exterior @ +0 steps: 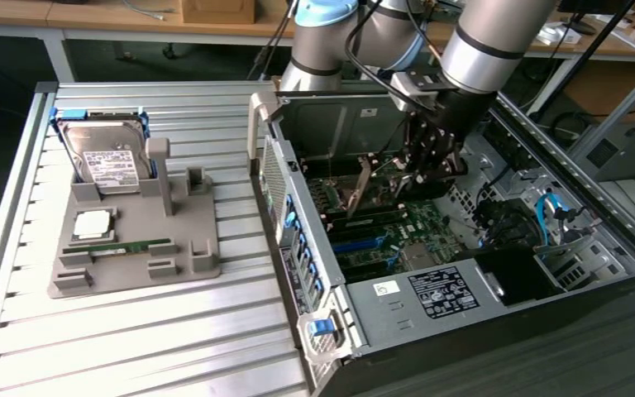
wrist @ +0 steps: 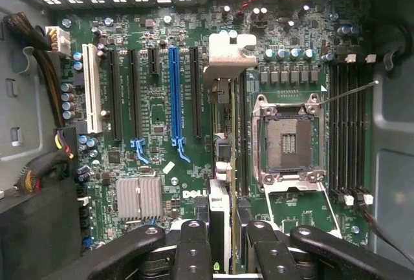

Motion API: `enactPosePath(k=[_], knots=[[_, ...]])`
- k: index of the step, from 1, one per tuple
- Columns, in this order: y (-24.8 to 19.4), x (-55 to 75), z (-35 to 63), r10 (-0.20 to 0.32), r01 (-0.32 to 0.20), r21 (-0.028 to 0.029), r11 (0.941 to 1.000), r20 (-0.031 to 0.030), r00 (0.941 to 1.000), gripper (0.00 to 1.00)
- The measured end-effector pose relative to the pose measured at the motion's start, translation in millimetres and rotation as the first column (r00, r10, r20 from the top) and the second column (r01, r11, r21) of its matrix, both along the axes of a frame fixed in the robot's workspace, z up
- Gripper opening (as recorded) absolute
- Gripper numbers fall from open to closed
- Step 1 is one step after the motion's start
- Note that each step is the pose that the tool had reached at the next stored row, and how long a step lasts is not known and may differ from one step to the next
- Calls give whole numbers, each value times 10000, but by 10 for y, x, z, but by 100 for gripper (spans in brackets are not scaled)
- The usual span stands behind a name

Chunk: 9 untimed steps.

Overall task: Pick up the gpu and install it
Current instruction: 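Insert the gpu into the slot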

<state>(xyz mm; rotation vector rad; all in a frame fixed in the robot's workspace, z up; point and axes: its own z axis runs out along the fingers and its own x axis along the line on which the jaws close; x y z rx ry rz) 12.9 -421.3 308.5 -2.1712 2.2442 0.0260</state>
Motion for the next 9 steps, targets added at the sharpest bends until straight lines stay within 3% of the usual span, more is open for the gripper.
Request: enactPosePath(k=[9], knots=[[-32,-45,-2,6,-6,1,10000,0,10000,27]])
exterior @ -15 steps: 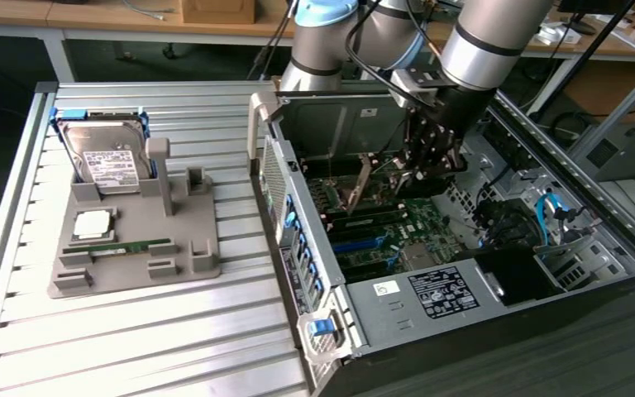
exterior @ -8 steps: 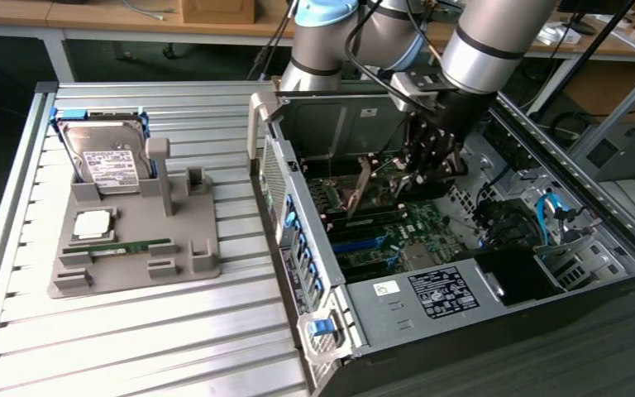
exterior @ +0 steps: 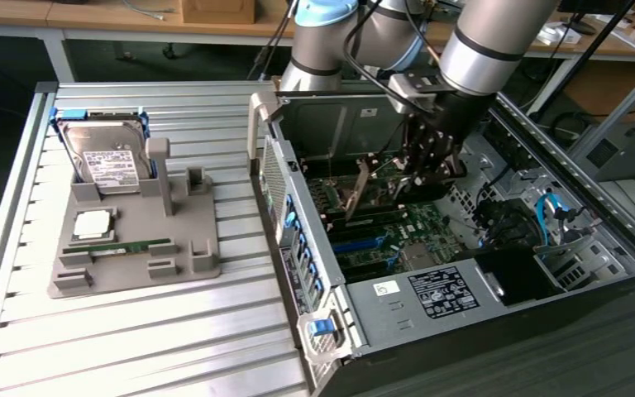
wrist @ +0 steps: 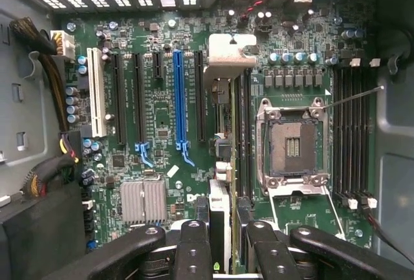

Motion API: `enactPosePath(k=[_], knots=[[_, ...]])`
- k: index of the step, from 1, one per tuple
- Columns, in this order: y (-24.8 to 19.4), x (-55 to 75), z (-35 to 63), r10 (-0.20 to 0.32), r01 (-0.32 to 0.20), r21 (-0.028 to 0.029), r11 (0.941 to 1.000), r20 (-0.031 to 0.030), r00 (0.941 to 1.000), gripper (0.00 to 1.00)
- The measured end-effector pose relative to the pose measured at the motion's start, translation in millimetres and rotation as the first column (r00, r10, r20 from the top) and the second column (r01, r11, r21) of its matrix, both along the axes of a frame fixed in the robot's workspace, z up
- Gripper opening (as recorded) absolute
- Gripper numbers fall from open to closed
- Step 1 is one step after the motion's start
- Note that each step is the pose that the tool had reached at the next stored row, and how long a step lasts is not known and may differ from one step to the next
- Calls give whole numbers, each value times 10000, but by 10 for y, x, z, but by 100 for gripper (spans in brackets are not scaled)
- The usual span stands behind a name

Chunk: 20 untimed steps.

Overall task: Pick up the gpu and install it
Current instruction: 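Insert the gpu into the slot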

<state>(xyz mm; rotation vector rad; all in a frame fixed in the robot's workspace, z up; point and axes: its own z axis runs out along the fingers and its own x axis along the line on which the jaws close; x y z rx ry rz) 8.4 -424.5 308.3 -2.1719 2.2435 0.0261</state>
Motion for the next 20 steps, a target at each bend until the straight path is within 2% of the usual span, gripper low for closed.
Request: enactPosePath(k=[8,20], knots=[[-22,-45,-2,3,-3,0,10000,0,10000,27],[-88,-77,-6,4,-4,0,10000,0,10000,27]])
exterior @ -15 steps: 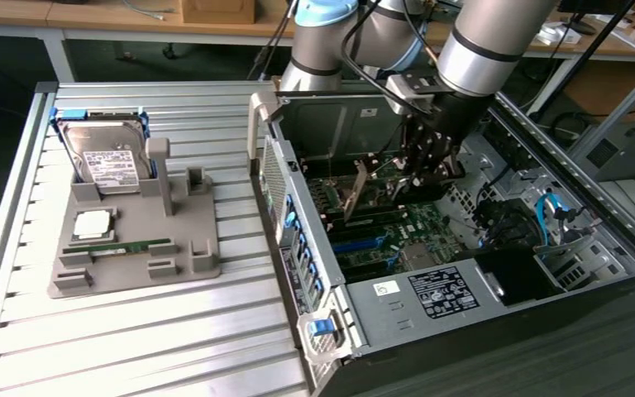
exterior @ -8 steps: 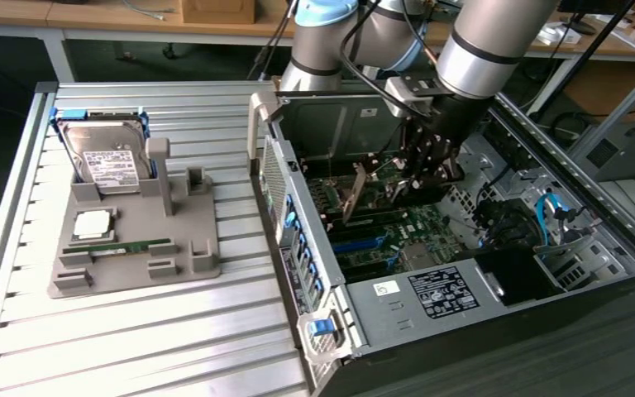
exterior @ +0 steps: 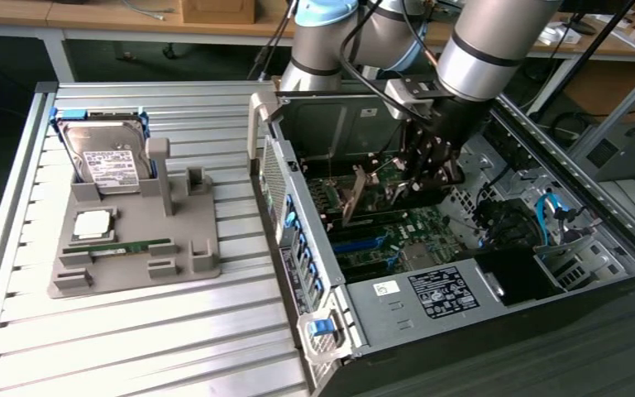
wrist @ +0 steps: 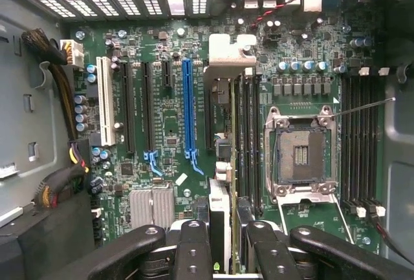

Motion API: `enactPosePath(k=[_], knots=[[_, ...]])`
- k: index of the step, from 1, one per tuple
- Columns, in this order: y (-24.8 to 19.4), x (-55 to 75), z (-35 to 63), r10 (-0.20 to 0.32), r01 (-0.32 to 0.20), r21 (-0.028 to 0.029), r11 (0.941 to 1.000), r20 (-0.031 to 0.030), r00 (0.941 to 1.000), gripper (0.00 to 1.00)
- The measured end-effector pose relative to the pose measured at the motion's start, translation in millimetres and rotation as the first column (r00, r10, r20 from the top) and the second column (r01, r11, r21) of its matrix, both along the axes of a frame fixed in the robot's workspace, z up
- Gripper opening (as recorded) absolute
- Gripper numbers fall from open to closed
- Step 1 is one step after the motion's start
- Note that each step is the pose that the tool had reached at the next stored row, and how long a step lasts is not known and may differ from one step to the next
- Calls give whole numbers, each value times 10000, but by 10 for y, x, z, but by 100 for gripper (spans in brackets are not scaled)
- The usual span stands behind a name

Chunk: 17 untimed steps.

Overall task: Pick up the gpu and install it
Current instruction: 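Insert the gpu into the slot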

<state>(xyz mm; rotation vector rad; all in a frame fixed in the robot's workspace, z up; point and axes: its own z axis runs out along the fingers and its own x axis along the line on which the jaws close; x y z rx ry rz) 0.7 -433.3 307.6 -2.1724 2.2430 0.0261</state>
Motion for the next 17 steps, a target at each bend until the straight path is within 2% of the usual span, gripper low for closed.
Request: enactPosePath(k=[17], knots=[[-61,-57,-6,5,-5,0,10000,0,10000,27]])
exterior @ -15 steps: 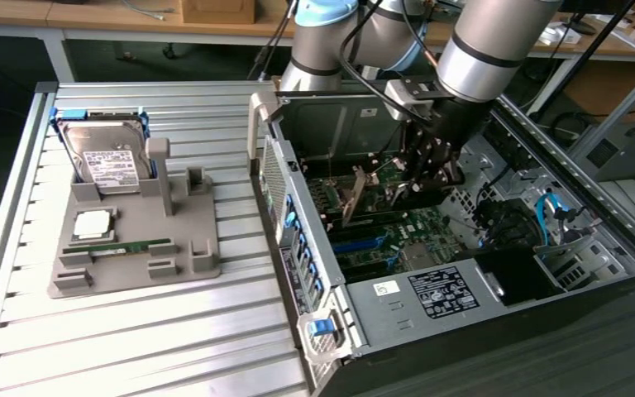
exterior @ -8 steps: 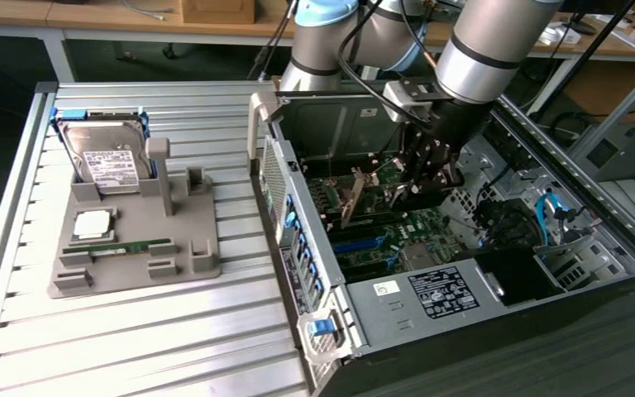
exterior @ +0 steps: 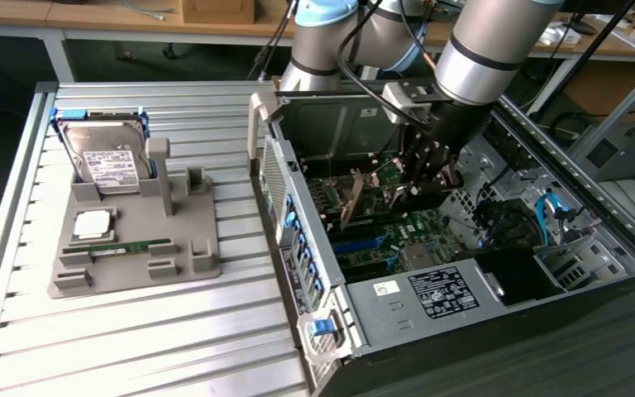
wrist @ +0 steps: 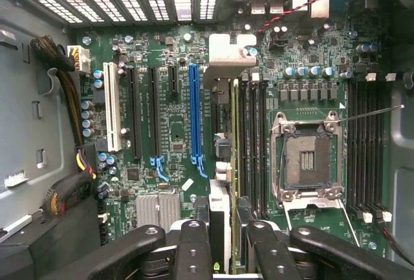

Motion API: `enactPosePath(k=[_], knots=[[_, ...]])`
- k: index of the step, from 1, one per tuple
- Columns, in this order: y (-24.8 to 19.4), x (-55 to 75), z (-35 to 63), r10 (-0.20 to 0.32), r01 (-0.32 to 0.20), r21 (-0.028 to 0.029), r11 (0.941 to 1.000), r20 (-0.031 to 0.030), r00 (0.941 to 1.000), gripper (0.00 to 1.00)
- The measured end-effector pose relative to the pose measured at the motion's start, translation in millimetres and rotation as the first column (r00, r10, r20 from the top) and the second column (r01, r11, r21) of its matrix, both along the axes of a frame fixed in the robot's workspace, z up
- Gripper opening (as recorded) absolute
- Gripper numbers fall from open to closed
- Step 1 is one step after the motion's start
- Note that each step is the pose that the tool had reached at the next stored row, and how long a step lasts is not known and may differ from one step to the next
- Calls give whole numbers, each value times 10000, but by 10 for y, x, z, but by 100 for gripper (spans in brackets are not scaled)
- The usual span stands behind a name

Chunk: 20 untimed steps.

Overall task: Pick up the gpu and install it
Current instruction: 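Insert the gpu into the slot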

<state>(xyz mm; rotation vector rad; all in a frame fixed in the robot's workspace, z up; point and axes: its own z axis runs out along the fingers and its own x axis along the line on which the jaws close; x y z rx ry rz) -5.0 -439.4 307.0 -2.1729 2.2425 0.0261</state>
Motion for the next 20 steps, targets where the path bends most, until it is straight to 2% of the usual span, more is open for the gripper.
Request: enactPosePath(k=[20], knots=[[-62,-51,-5,17,-17,1,10000,0,10000,27]])
